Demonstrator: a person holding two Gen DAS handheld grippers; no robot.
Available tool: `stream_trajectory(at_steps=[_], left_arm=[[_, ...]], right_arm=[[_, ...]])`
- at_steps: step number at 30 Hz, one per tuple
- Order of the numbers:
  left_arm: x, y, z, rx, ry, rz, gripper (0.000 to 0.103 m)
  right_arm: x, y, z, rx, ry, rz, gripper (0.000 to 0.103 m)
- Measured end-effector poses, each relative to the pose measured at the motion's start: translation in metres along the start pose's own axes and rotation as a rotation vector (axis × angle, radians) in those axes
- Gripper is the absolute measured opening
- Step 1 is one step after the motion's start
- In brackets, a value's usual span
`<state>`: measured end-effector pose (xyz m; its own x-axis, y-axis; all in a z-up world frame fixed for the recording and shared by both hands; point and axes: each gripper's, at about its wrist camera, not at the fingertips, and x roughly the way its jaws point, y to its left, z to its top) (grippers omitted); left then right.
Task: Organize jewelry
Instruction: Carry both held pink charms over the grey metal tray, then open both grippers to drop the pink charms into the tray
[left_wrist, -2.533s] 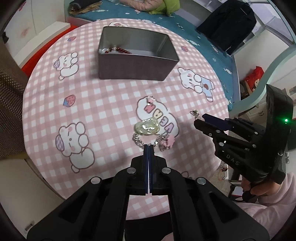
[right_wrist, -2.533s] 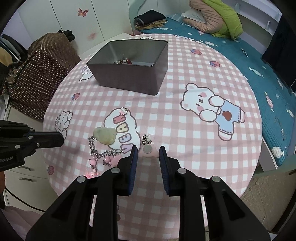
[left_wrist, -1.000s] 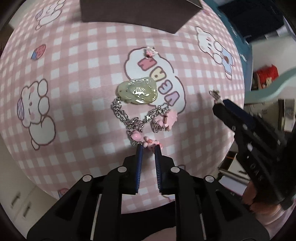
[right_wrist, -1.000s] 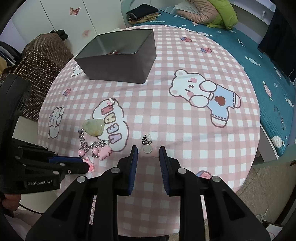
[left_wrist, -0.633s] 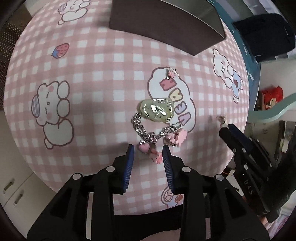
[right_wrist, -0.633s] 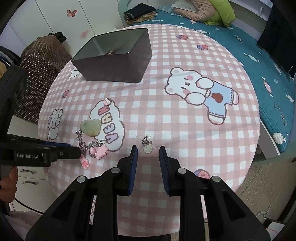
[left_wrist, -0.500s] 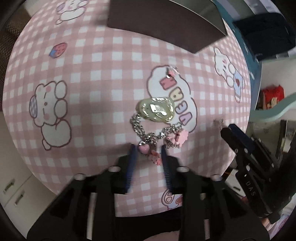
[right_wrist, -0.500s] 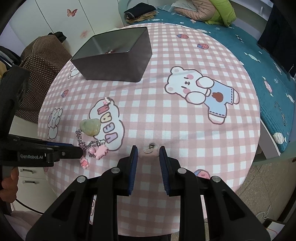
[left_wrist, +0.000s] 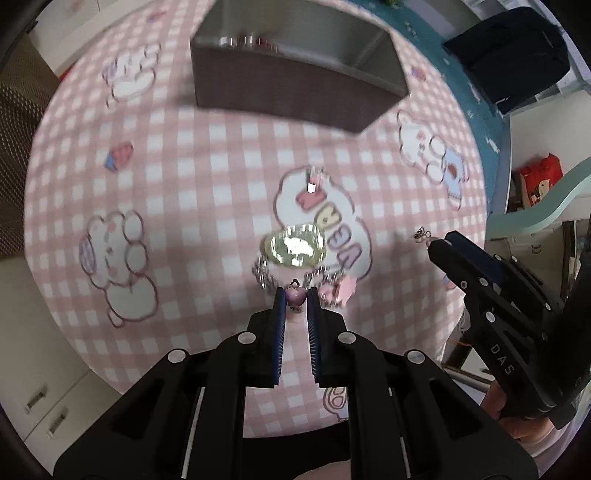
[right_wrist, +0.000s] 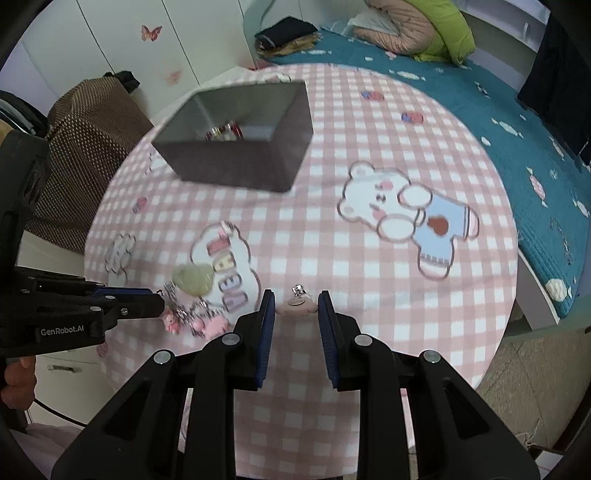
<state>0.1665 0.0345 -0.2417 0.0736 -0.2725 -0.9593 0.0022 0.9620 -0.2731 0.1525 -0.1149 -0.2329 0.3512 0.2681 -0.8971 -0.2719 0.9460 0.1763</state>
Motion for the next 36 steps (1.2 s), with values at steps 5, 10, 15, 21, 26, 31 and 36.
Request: stream_trajectory(at_steps=[5,10,15,21,26,31,36], left_arm=[[-0.028,-0.003,0.017,0.005,-0.089,-0.004,0.011],[-0.054,-0.006,0.037,0.016,-0.173,-0.027,0.011],[-0.072,-0.009,0.059,0.030,-0.244,-0.054,0.011],[-0.073,-0.018,0.083,0.036,-0.301,-0.085,0.011],[-0.067,-0.012,0.098,0.015,-0.319,-0.126,0.011],[-0.056,-0.012,0.110,0.005,-0.312,-0.126,0.011],[-0.047,-0.014,0.125,0.005,-0.304,-0.137,0.011]], right_arm=[[-0.016,0.009,0.022,-0.027,-0.064,0.014,0.022],[-0.030,0.019,0.050,-0.052,-0.136,0.033,0.022],[-0.033,0.027,0.077,-0.077,-0.183,0.050,0.022],[-0.021,0.031,0.099,-0.099,-0.181,0.067,0.023],[-0.008,0.027,0.109,-0.090,-0.155,0.069,0.023],[0.003,0.021,0.121,-0.079,-0.145,0.056,0.023],[0.006,0.010,0.126,-0.048,-0.143,0.044,0.033]])
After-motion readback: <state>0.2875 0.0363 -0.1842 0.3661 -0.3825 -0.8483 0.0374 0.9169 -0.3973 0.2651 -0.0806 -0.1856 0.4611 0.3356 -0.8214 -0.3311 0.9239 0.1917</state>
